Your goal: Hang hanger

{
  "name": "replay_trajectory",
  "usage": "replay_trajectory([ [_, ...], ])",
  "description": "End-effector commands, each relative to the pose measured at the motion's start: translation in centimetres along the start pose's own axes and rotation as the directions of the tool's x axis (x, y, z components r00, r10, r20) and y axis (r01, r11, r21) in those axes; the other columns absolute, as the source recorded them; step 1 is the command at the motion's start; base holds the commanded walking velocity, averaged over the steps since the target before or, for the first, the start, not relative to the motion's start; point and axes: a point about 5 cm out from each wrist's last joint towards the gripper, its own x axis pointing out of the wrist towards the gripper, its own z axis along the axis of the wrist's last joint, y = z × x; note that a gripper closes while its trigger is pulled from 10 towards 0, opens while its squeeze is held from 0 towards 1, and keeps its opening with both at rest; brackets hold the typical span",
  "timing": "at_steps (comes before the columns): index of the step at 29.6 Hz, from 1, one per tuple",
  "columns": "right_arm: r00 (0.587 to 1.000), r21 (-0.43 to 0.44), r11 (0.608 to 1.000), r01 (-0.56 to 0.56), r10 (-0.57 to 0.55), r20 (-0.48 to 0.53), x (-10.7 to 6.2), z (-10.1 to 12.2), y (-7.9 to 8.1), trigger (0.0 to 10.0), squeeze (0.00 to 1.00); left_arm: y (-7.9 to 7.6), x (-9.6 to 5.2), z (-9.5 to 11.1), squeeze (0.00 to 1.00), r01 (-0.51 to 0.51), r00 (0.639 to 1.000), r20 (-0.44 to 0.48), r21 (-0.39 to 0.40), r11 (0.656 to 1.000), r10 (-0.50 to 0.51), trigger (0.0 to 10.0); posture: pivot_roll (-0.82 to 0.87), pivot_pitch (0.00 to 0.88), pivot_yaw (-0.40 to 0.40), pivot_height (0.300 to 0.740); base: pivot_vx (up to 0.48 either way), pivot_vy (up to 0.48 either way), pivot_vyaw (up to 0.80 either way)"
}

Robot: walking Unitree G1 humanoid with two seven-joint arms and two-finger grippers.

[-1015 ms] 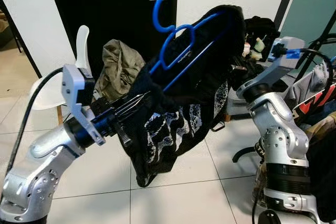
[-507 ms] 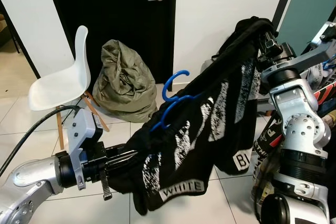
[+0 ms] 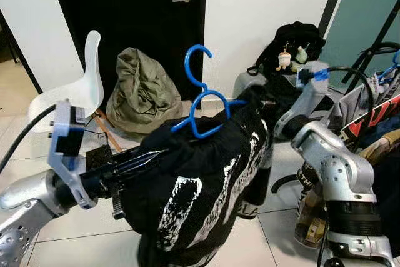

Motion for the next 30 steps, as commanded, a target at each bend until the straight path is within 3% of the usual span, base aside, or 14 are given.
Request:
replay_trajectory([
  [1,1.0,0.024,1.0,-0.018,0.018,0.005,0.1,-0.1,0.1,0.0,0.0,0.0,-0.2,1.4,0.0,0.006,0.999,0.044,0.082,0.997,-0.009,10.0,-0.02,0.0,-0.037,0.74,0.0,0.0,0.0],
  [4,0.991,0.068,0.998,0.016,-0.025,0.128,-0.4,2.0,-0.8,0.0,0.0,0.3,-0.7,0.6,0.0,-0.025,0.999,-0.036,0.089,0.996,0.028,10.0,-0.03,0.0,-0.035,0.74,0.0,0.0,0.0],
  [6,0.969,0.109,0.99,0.088,-0.11,0.22,-1.3,3.5,-2.7,0.0,0.0,0.6,-1.5,0.1,0.0,-0.058,0.993,-0.097,0.098,0.993,0.068,10.0,-0.03,0.0,-0.038,0.74,0.0,0.0,0.0],
  [12,0.939,0.156,0.976,0.15,-0.19,0.286,-2.5,4.9,-4.6,0.0,0.0,0.9,-2.5,-0.2,0.0,-0.1,0.981,-0.157,0.111,0.989,0.117,10.0,-0.02,0.0,-0.038,0.74,0.0,0.0,0.0],
  [16,0.937,0.152,0.974,0.165,-0.203,0.284,-2.9,4.9,-5.0,0.0,0.0,1.0,-3.0,-0.6,0.0,-0.119,0.974,-0.181,0.11,0.987,0.138,10.0,-0.02,0.0,-0.038,0.74,0.0,0.0,0.0],
  [22,0.98,0.072,0.989,0.131,-0.14,0.141,-2.1,2.4,-3.8,0.0,0.0,1.1,-2.7,-0.5,0.0,-0.125,0.978,-0.153,0.109,0.986,0.141,10.0,-0.02,0.0,-0.04,0.74,0.0,0.0,0.0],
  [24,0.996,0.028,0.996,0.08,-0.08,0.029,-1.5,0.2,-2.4,0.0,0.0,0.9,-2.2,-0.1,0.0,-0.108,0.985,-0.12,0.109,0.988,0.121,10.0,-0.02,0.0,-0.04,0.74,0.0,0.0,0.0],
  [30,0.995,0.003,0.999,0.038,-0.037,-0.096,-1.0,-2.5,-1.0,0.0,0.0,0.8,-1.8,0.3,0.0,-0.09,0.992,-0.084,0.111,0.99,0.099,10.0,-0.02,0.0,-0.04,0.74,0.0,0.0,0.0],
])
